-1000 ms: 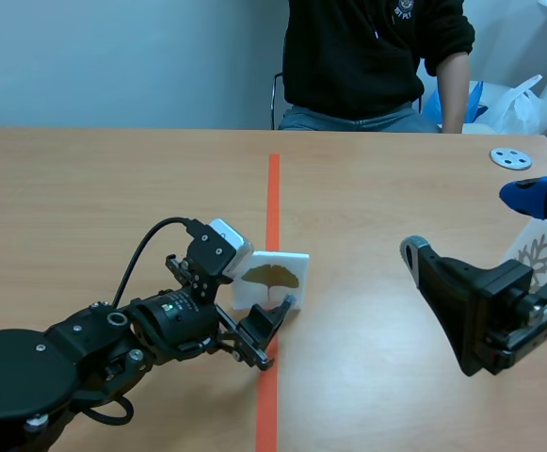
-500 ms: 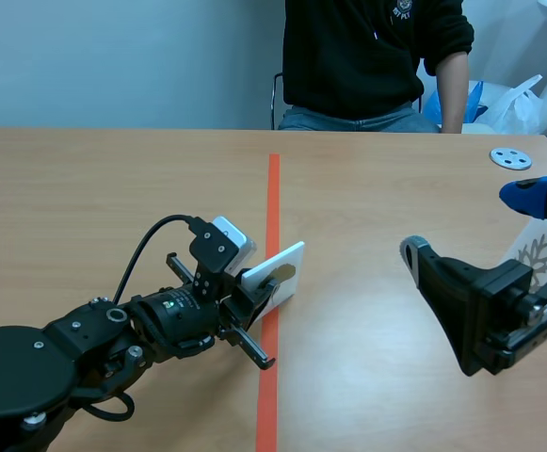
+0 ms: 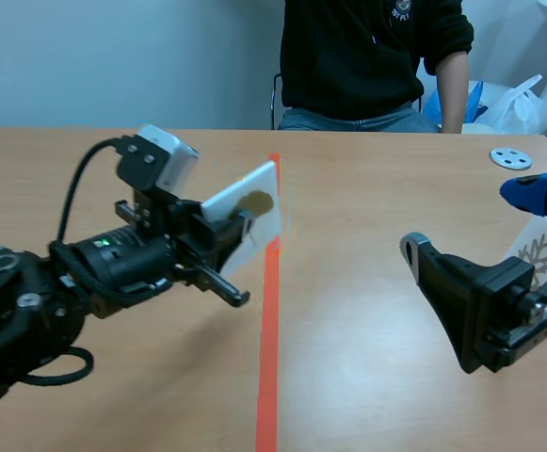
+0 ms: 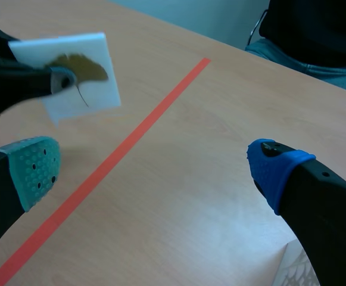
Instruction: Sort the leaf by its shape. The table is split by an orange tape line. A compound leaf with several leaflets goes to the left side, a simple leaf with one blade goes to the right side. Return to the home posture when a red brick is placed on the table.
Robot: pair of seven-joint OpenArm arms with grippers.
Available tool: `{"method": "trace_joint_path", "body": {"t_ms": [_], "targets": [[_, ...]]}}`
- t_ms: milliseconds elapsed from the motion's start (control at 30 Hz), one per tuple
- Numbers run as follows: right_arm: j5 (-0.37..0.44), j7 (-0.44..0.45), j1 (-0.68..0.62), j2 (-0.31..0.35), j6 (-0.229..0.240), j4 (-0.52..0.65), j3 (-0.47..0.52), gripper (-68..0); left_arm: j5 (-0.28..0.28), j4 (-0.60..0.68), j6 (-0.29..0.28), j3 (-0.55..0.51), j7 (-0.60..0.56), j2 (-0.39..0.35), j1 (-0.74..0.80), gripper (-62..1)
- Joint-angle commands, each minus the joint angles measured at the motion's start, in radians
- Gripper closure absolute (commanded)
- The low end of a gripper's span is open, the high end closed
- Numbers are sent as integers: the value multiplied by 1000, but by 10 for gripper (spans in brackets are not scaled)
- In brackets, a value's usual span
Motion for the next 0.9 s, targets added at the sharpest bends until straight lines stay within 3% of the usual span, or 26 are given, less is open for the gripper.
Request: {"method": "trace_joint_path", "body": {"t_ms": [0, 200, 333, 500, 700, 867], "targets": [[11, 18, 1, 3, 0, 3, 11, -651, -6, 14, 11, -48, -13, -11, 11, -39], [11, 18, 0, 3, 0, 3, 11, -651, -56, 35, 38, -238, -5, -37, 60, -41], [11, 18, 0, 3, 0, 3, 11, -651, -84, 16, 42, -305, -6, -78, 69, -41], [11, 18, 0, 3, 0, 3, 11, -651, -95, -41, 98, -323, -34, -131, 69, -41], [11, 18, 0, 3, 0, 3, 11, -651, -176, -168, 146, -323, -119, -170, 40, -41], [11, 17, 0, 3, 0, 3, 11, -651, -270, -344, 150, -322, -156, -169, -32, -41]]}}
